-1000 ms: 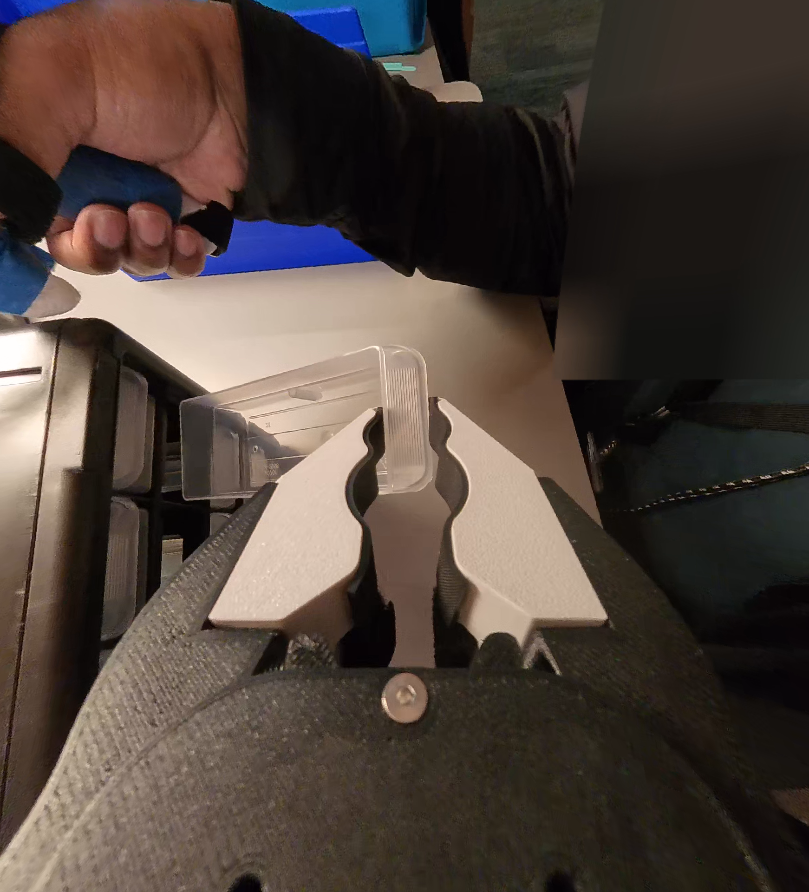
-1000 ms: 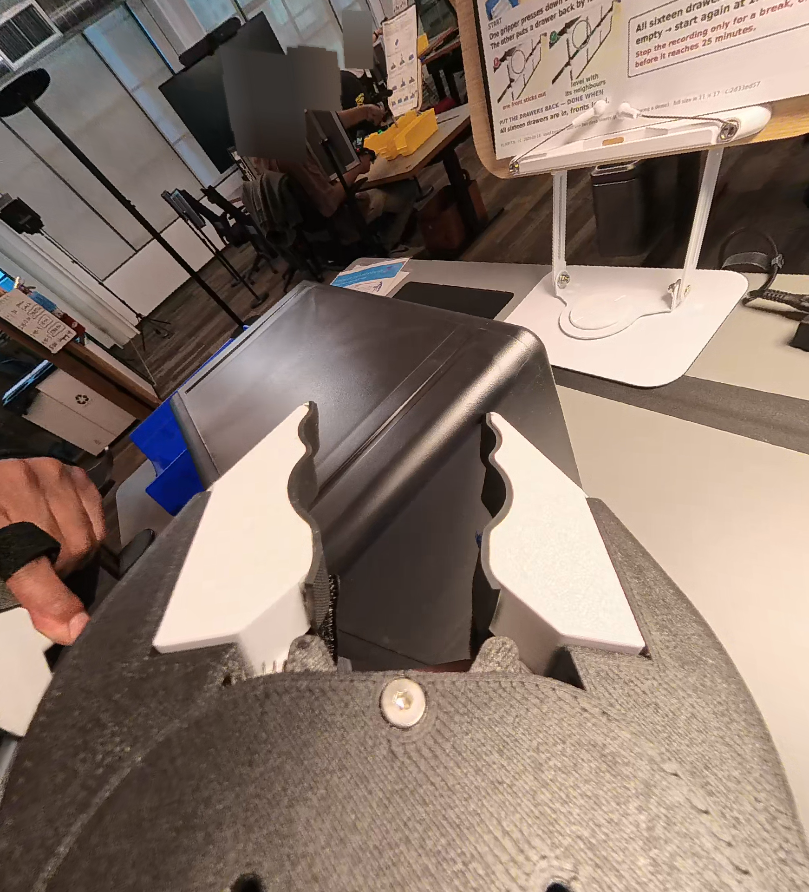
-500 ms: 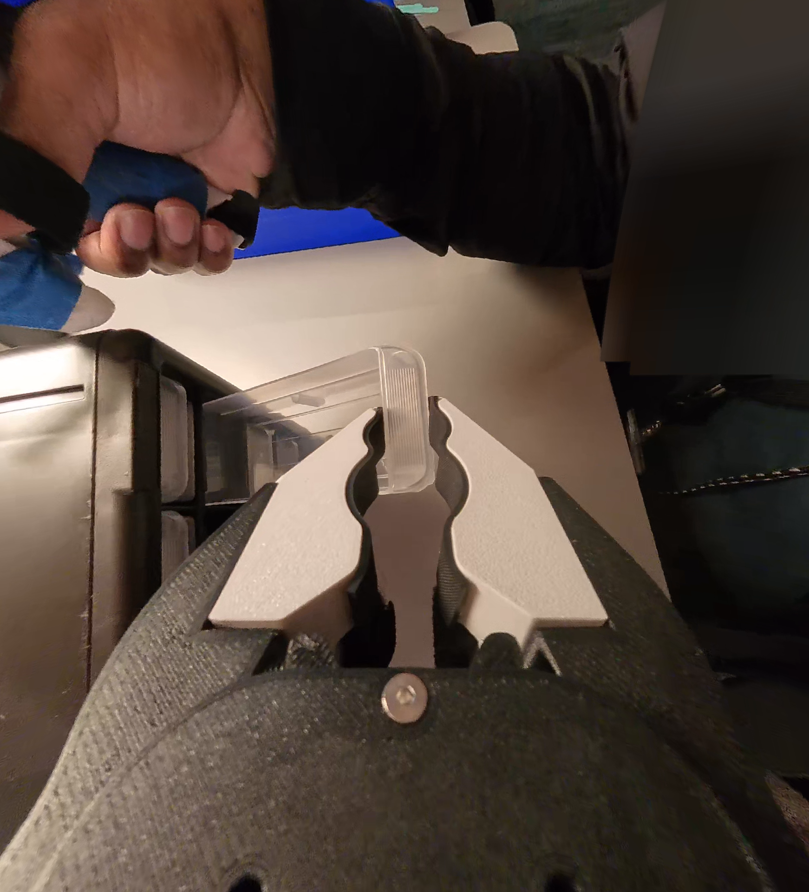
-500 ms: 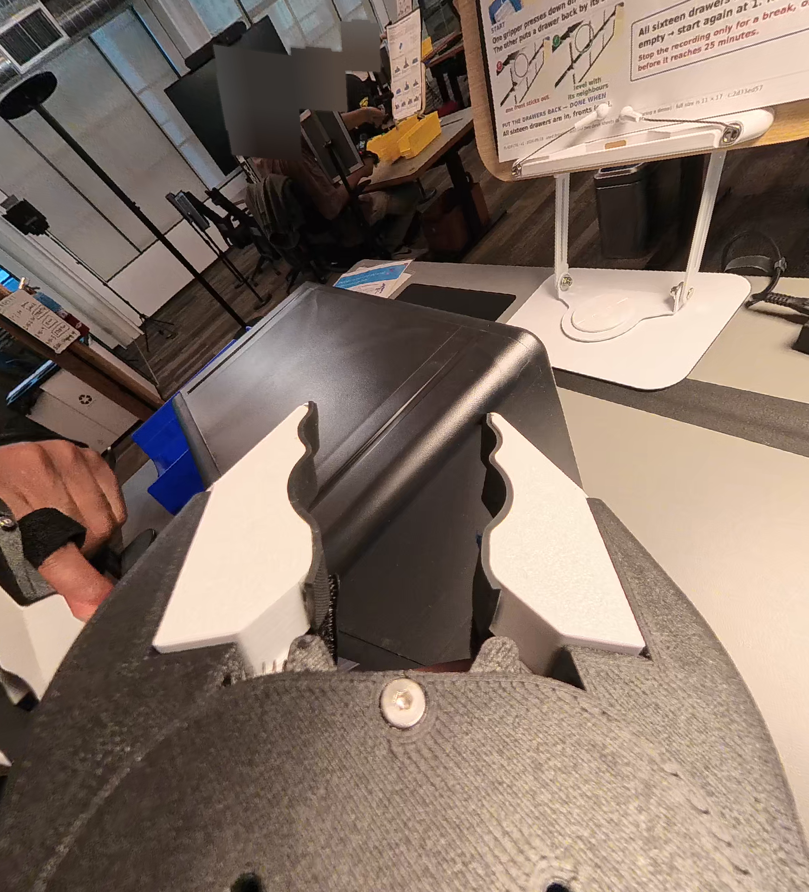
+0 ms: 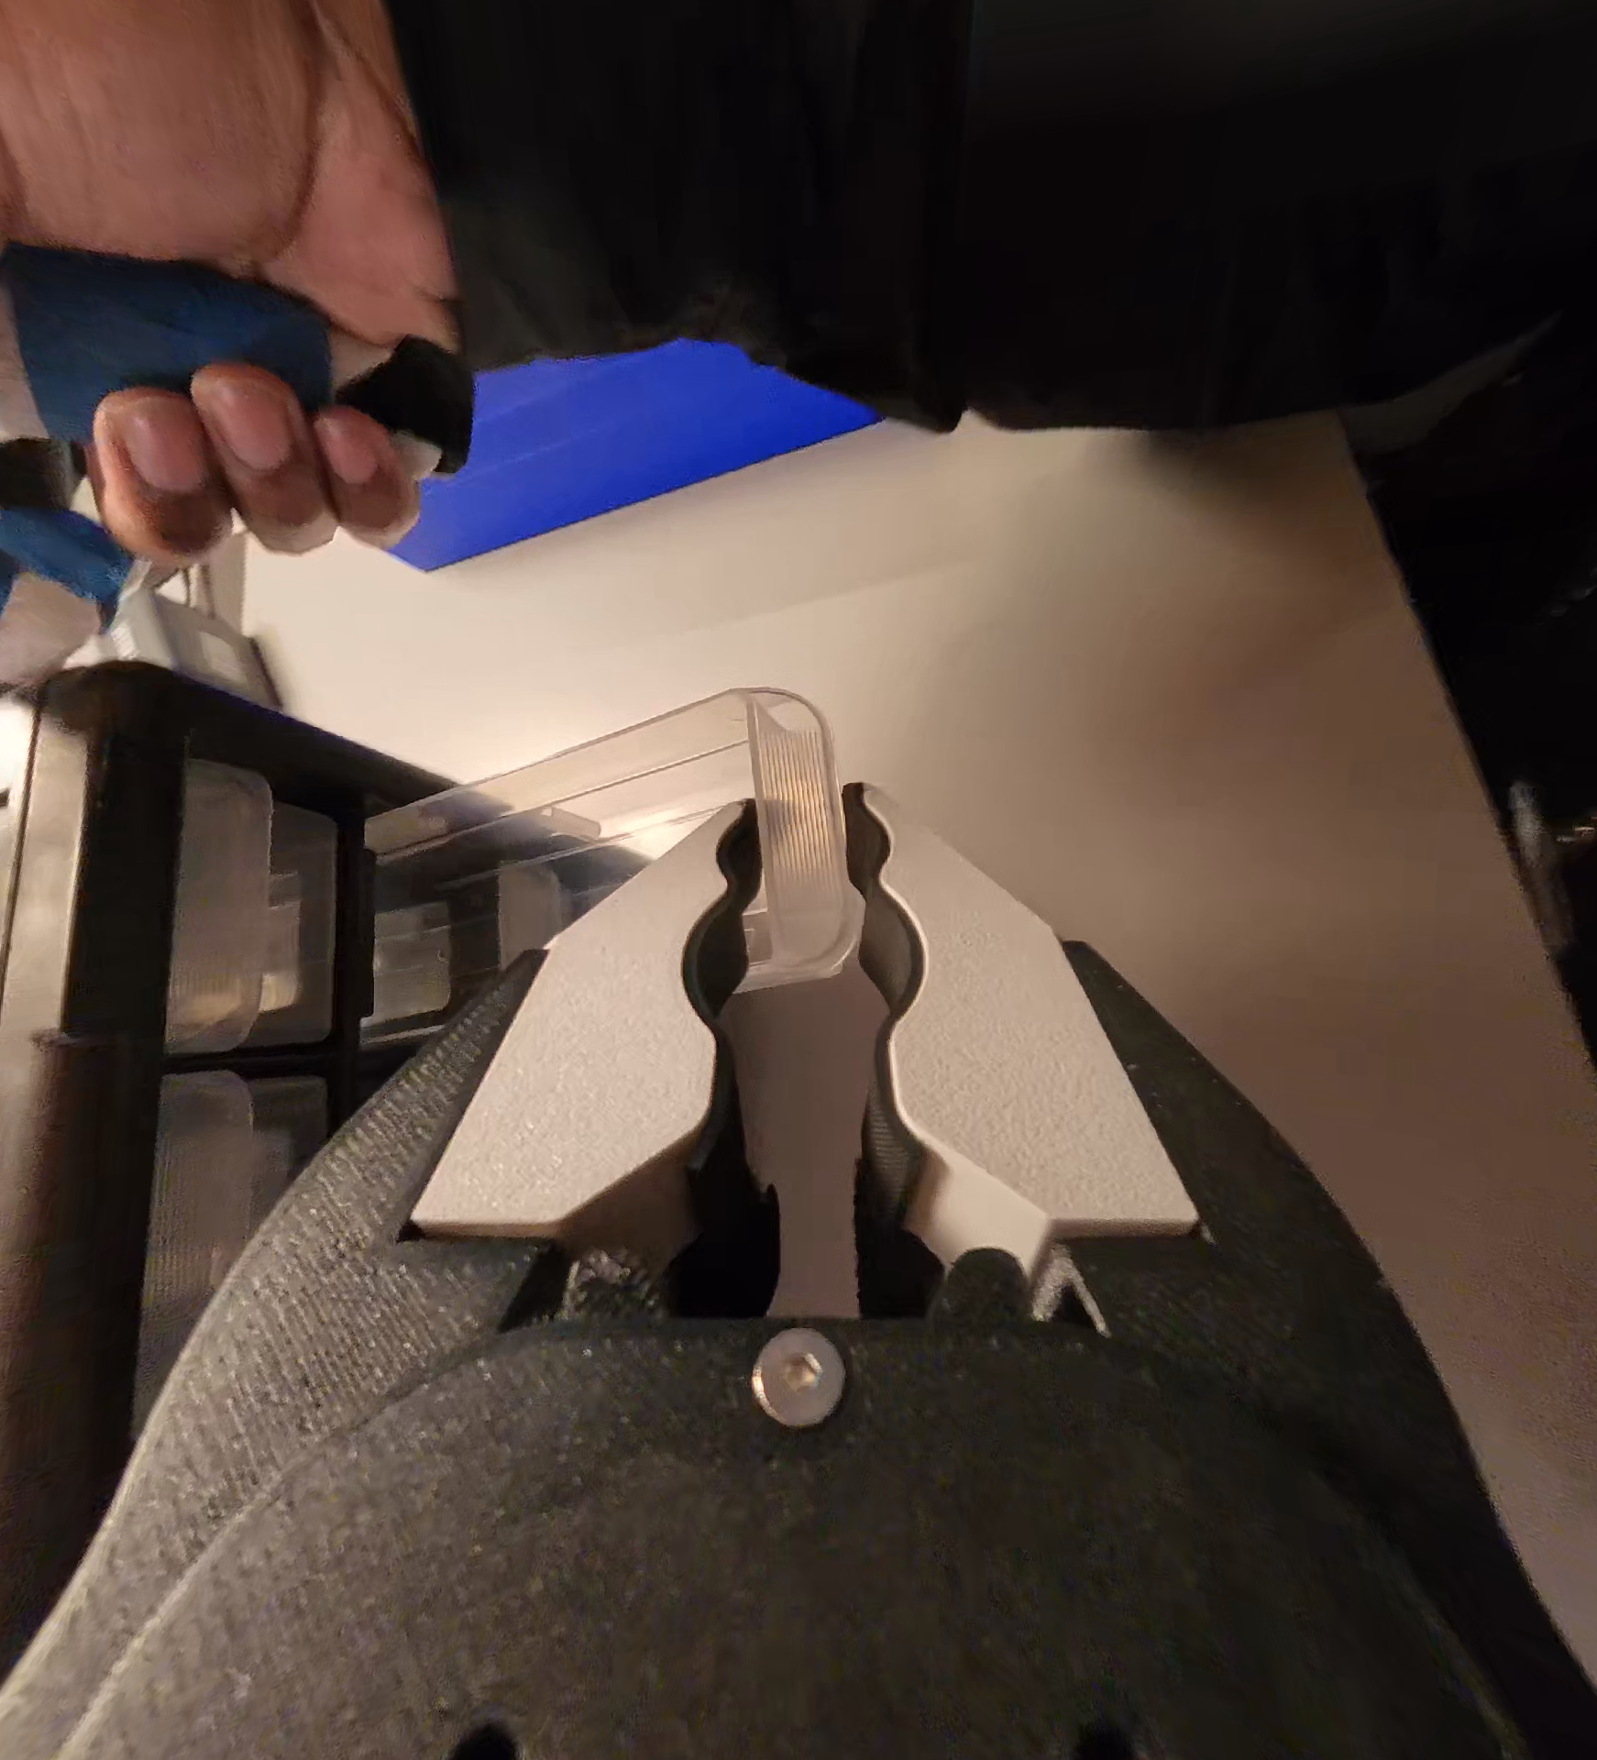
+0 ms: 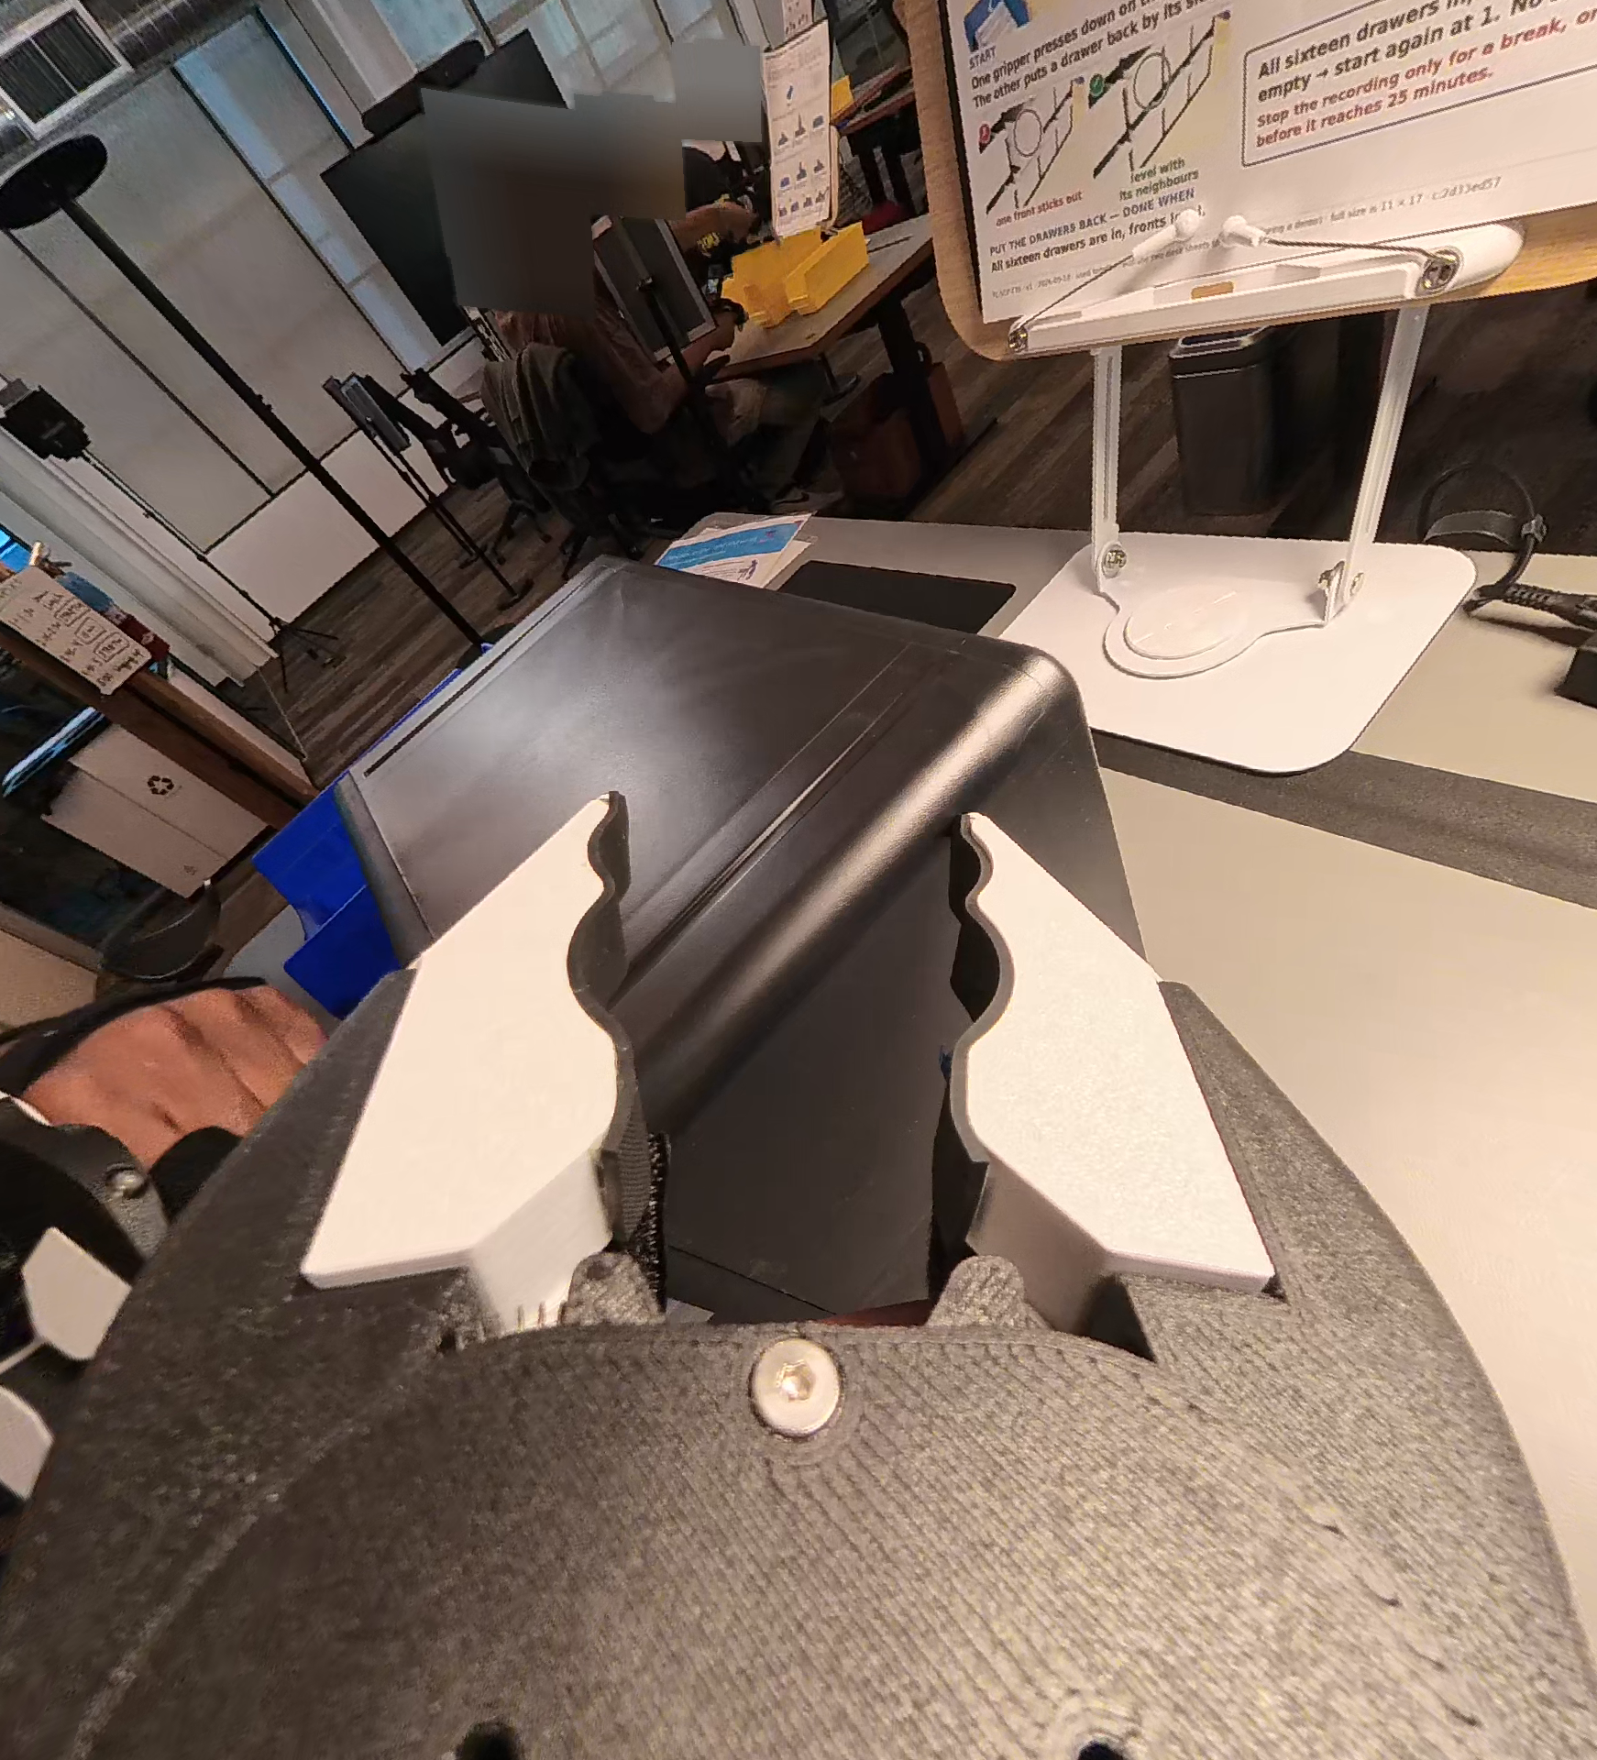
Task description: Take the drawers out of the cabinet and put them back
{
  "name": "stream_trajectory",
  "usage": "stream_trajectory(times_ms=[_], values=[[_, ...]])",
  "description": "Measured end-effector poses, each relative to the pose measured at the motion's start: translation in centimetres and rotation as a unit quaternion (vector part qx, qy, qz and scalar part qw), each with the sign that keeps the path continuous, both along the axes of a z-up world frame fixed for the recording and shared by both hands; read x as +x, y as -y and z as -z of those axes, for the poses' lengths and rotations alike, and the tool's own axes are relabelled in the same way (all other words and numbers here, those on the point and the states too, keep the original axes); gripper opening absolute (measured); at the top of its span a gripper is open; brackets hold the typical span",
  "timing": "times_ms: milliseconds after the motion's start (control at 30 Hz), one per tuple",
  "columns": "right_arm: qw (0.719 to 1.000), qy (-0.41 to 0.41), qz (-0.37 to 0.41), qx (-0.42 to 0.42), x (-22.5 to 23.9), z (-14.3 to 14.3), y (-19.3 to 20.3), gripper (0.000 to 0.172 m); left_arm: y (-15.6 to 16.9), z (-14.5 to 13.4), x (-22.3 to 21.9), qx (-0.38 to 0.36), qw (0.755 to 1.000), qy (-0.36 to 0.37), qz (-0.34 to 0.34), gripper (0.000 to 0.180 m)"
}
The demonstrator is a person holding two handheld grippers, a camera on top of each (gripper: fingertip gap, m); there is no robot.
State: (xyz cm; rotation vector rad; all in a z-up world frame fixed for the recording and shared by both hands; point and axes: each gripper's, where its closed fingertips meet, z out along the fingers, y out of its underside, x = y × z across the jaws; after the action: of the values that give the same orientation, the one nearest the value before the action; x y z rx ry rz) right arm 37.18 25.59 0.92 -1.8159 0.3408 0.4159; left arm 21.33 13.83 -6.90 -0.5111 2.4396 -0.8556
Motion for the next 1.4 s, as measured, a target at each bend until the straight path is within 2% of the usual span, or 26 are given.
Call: stream_trajectory(times_ms=[133,200,300,400,500,600,733,800,900,1100,1133,1233,1400], values=[[1.0,0.0,0.0,0.001,0.0,0.0,0.0,0.07,-3.3,1.6,2.9,0.058,0.994,0.056,-0.078,0.018],[1.0,-0.001,-0.001,0.001,0.0,0.0,0.0,0.069,-3.5,1.0,3.8,0.033,0.99,0.093,-0.097,0.02],[1.0,-0.002,-0.002,0.002,0.0,0.0,0.0,0.07,-4.1,-0.1,4.3,0.013,0.979,0.154,-0.132,0.033],[1.0,-0.003,-0.004,0.003,0.0,0.0,0.0,0.07,-3.5,-1.3,3.3,-0.059,0.966,0.197,-0.157,0.039],[1.0,-0.002,-0.005,0.003,0.0,-0.1,0.0,0.07,-2.8,-2.2,1.7,-0.163,0.939,0.23,-0.196,0.037],[1.0,-0.001,-0.005,0.003,0.0,-0.1,0.0,0.07,-2.1,-0.8,0.5,-0.231,0.916,0.227,-0.234,0.031],[1.0,0.0,-0.003,0.004,0.0,-0.1,0.0,0.07,-2.3,2.0,1.3,-0.236,0.913,0.196,-0.268,0.028],[1.0,0.0,-0.003,0.004,0.0,-0.1,0.0,0.07,-3.3,1.9,2.4,-0.245,0.905,0.192,-0.291,0.027],[1.0,0.004,-0.002,0.005,-0.1,-0.1,0.0,0.07,-4.1,1.3,4.0,-0.297,0.89,0.169,-0.303,0.024],[1.0,0.005,-0.003,0.006,-0.1,-0.2,0.0,0.071,-6.8,1.2,7.3,-0.342,0.85,0.164,-0.365,0.023],[1.0,0.004,-0.003,0.006,0.0,-0.2,-0.1,0.071,-7.0,1.3,7.6,-0.342,0.847,0.163,-0.373,0.02],[1.0,0.003,-0.003,0.008,0.1,-0.2,-0.1,0.071,-6.9,1.3,7.7,-0.334,0.845,0.172,-0.381,0.024],[1.0,0.002,-0.002,0.007,0.1,-0.1,-0.1,0.07,-6.2,0.8,5.9,-0.325,0.85,0.191,-0.367,0.025]])
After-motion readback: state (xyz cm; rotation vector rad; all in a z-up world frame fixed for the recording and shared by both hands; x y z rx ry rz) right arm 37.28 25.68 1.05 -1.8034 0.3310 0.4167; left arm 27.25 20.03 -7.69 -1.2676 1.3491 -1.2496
